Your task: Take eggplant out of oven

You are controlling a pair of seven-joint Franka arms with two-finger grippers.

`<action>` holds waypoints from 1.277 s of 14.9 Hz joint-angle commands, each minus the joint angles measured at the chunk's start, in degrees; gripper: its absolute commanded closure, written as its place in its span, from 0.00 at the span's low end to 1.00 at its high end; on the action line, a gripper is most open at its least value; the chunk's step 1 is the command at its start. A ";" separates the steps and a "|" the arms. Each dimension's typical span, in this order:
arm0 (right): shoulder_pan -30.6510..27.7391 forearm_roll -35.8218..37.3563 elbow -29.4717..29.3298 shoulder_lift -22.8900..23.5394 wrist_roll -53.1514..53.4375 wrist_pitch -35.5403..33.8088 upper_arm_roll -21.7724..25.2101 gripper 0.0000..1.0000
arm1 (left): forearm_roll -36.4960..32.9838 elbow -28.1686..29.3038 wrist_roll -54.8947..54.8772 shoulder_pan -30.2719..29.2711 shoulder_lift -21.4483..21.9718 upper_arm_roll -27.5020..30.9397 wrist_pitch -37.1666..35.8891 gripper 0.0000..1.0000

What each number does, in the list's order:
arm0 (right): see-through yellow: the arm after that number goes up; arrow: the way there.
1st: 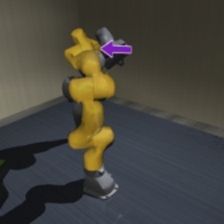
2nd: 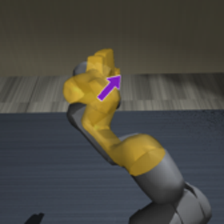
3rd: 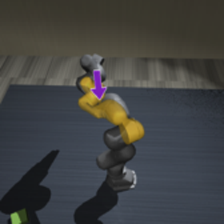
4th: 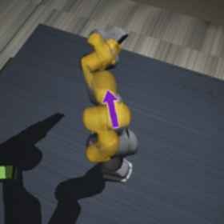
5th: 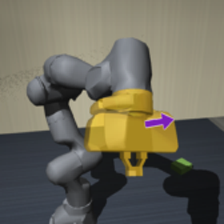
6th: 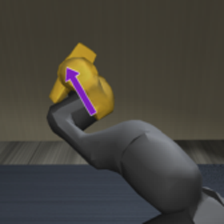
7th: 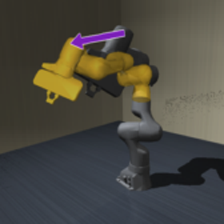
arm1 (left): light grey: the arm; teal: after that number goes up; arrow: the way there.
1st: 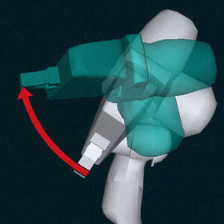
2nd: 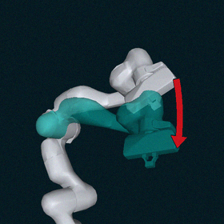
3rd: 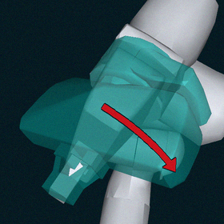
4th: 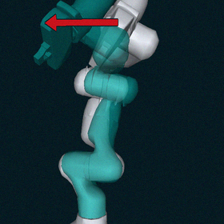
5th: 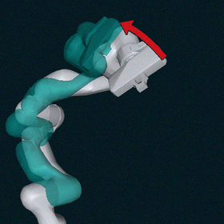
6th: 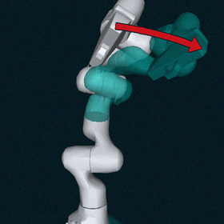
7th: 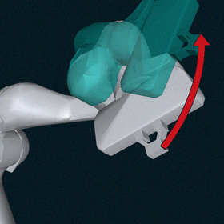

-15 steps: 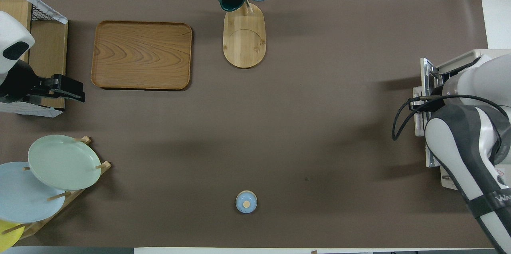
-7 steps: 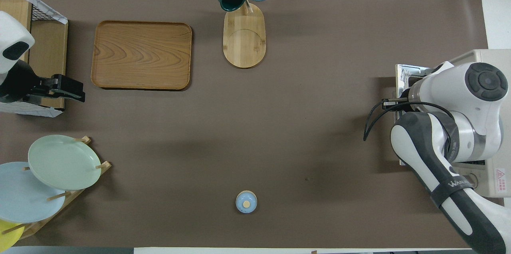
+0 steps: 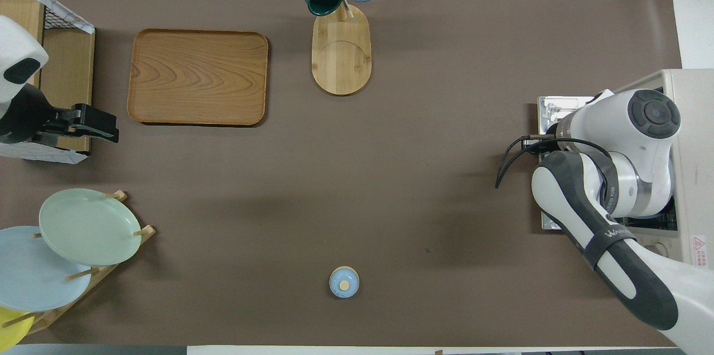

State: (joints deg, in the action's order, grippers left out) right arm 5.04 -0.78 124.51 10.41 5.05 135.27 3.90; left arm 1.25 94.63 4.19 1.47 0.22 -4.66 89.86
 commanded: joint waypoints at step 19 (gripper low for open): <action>-2.23 9.38 -0.24 -10.23 -4.50 -20.76 1.20 0.49 | 0.07 0.03 -0.76 -0.59 0.31 -0.26 -0.83 0.00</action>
State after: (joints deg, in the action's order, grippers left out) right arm 3.32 6.33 120.34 2.79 3.61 111.89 5.45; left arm 1.25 94.63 4.19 1.46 0.22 -4.66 89.86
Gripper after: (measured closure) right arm 0.485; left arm 0.000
